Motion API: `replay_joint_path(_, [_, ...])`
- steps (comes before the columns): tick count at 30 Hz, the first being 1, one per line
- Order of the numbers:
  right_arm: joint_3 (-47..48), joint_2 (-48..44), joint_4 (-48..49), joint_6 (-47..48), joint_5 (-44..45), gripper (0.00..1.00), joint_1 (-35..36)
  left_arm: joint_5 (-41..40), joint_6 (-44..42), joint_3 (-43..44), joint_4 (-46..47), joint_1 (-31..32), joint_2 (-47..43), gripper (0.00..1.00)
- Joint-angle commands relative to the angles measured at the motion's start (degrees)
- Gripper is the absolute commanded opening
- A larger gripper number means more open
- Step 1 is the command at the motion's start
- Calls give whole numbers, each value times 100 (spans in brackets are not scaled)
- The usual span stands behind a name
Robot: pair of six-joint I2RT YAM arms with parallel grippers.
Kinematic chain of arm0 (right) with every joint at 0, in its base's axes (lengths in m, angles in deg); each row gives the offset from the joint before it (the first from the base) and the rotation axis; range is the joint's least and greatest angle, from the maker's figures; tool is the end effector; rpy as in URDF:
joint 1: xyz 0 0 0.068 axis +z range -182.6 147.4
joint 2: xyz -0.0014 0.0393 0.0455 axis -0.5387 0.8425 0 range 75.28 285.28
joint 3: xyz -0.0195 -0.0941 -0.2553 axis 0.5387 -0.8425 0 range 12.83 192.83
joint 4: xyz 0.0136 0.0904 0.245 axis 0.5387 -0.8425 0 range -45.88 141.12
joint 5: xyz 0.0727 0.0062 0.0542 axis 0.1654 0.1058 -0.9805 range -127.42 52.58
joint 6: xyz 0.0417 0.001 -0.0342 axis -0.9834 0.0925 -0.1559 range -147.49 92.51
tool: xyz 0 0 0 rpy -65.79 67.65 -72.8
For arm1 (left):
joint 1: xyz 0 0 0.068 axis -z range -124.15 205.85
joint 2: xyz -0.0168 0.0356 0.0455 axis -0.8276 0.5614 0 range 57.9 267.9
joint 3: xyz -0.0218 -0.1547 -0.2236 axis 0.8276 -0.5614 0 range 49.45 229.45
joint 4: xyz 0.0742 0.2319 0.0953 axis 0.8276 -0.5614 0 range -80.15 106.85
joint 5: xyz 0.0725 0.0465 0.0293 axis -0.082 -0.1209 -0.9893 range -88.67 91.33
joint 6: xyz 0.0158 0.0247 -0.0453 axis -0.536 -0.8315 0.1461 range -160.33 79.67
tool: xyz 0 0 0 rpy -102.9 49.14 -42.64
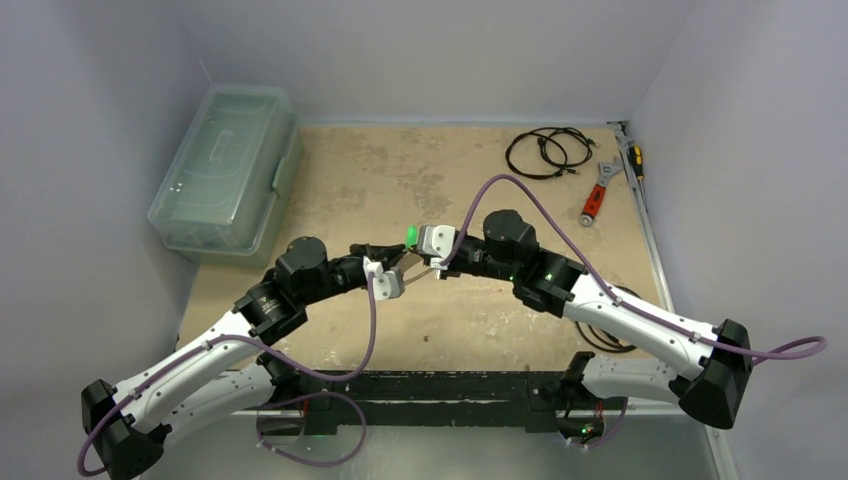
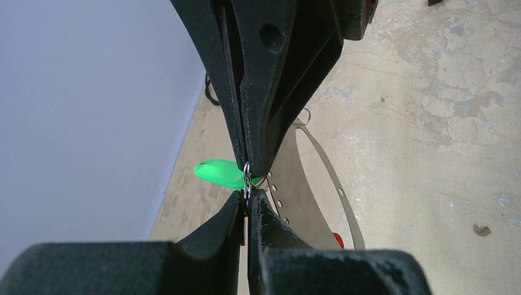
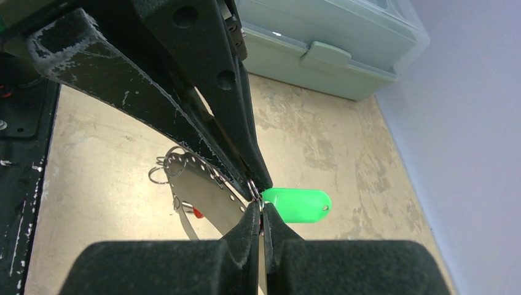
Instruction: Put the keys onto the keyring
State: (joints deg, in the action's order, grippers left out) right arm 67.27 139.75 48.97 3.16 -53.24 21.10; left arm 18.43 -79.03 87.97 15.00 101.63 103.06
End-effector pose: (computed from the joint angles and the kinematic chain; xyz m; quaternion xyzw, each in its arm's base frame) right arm 0.1484 0.2183 0.3452 -0.5815 0.5132 0.2291 0.5882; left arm 0.1257 -0.1443 0.3159 0.5755 0.4894 -0.1523 0.6373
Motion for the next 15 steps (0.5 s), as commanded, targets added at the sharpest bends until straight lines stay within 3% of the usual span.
replay_joint_path(1, [192, -138, 143, 37, 285, 0, 10, -78, -85, 204, 309, 10, -34, 0])
replay_joint_path(15, [-235, -787, 1115, -256, -190, 0, 10, -86, -103, 208, 273, 7, 56, 0])
